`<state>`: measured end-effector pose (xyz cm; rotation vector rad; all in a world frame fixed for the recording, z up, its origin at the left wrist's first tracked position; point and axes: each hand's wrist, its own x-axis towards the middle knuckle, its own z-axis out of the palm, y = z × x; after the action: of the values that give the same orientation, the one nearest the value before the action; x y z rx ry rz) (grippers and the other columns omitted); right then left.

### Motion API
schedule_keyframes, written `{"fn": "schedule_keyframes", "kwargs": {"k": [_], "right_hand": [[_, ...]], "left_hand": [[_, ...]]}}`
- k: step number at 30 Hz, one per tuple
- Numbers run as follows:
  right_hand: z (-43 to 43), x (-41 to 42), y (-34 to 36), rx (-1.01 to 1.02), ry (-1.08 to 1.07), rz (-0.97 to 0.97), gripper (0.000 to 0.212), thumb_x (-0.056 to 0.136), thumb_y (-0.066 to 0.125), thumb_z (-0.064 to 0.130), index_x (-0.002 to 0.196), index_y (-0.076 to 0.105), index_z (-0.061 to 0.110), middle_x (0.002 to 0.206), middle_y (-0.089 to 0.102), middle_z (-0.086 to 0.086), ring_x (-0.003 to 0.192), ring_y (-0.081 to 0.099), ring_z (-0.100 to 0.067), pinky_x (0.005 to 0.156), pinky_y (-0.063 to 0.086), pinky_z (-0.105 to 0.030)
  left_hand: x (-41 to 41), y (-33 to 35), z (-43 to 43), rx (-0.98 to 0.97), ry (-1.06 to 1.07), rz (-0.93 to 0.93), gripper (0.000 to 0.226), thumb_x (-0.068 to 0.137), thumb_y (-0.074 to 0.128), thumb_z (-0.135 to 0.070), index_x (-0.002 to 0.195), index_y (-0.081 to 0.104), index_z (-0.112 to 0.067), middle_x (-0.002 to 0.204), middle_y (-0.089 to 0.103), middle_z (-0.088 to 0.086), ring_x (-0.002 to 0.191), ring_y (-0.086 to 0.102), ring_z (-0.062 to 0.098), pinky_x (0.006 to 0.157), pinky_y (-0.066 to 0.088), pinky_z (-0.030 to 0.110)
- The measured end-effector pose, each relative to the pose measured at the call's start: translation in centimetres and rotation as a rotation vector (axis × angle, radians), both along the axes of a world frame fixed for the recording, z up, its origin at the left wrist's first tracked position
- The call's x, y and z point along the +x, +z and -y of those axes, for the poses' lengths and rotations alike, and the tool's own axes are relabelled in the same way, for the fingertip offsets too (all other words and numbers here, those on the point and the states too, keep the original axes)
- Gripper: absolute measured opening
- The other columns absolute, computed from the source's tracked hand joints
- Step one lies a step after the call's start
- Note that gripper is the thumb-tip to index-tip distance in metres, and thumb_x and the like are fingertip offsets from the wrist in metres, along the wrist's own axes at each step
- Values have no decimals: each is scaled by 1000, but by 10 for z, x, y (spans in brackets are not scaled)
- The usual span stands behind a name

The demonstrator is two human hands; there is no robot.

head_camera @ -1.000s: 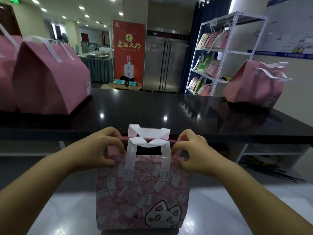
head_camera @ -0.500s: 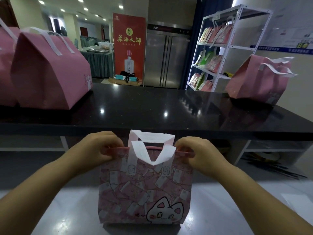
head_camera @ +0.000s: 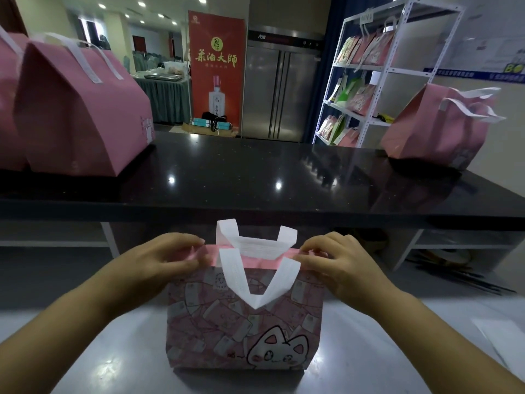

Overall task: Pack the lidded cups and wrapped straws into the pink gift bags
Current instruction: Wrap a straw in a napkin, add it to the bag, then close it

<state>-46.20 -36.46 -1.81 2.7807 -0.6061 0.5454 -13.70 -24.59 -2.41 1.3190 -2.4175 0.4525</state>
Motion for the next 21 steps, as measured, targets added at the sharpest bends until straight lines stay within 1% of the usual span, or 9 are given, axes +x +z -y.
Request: {"fn": "schedule_keyframes", "kwargs": {"k": [3,5,6,8,10,12,14,17,21], "right_hand": [[1,0,-1,-5,-14,-17,44,63,85,34,104,71,25,106,67,-2,87,62,-22,66,46,-32],[1,0,-1,2,-30,-49,42,66,83,35,105,70,27,109,65,-1,91,61,-22,69,46,-33],[0,-1,0,13,-38,-56,37,71,79,35,106,69,29,111,64,2,93,60,-21,72,45,-33],[-1,1,5,72,-56,-24,24,81,64,35,103,69,31,108,62,7,92,57,-17,73,42,-33],[1,8,12,163,-71,41,19,86,58,34,99,71,28,99,63,9,84,54,-12,70,42,-33],[4,20,18,194,-80,66,14,85,63,29,96,70,23,91,64,8,76,50,-9,66,42,-31],[5,33,18,212,-105,63,17,85,65,28,101,67,21,93,63,8,78,50,-9,70,44,-31],[4,48,12,268,-129,88,29,87,63,29,116,64,27,107,62,10,93,51,-10,78,45,-29],[3,60,7,329,-135,62,37,85,61,45,120,60,35,110,58,11,96,48,-12,79,47,-34]], "left_hand": [[-1,4,0,41,18,45,44,72,62,-27,115,54,-20,111,63,15,94,63,23,69,58,30],[-2,5,-1,49,32,65,36,75,67,-30,109,62,-18,113,61,13,97,62,21,74,57,27],[-2,5,-1,46,32,53,28,82,61,-35,103,66,-17,113,60,10,98,61,19,76,55,24],[-5,8,-2,70,51,-25,42,93,36,-44,95,70,-19,109,60,4,96,59,13,75,54,21],[-10,13,3,81,63,-61,38,90,40,-43,93,69,-19,100,61,1,86,61,11,65,56,21],[-17,17,10,74,78,-72,19,80,62,-30,94,68,-18,89,62,0,73,60,11,55,54,21],[-26,19,19,91,132,-119,26,72,72,-20,97,67,-19,84,61,-3,68,57,11,51,53,24],[-35,15,28,110,192,-169,25,78,69,-26,103,67,-23,95,62,-4,78,55,13,61,52,29],[-41,7,40,181,237,-231,37,80,61,-46,116,60,-36,105,57,-14,89,50,10,68,45,25]]}}
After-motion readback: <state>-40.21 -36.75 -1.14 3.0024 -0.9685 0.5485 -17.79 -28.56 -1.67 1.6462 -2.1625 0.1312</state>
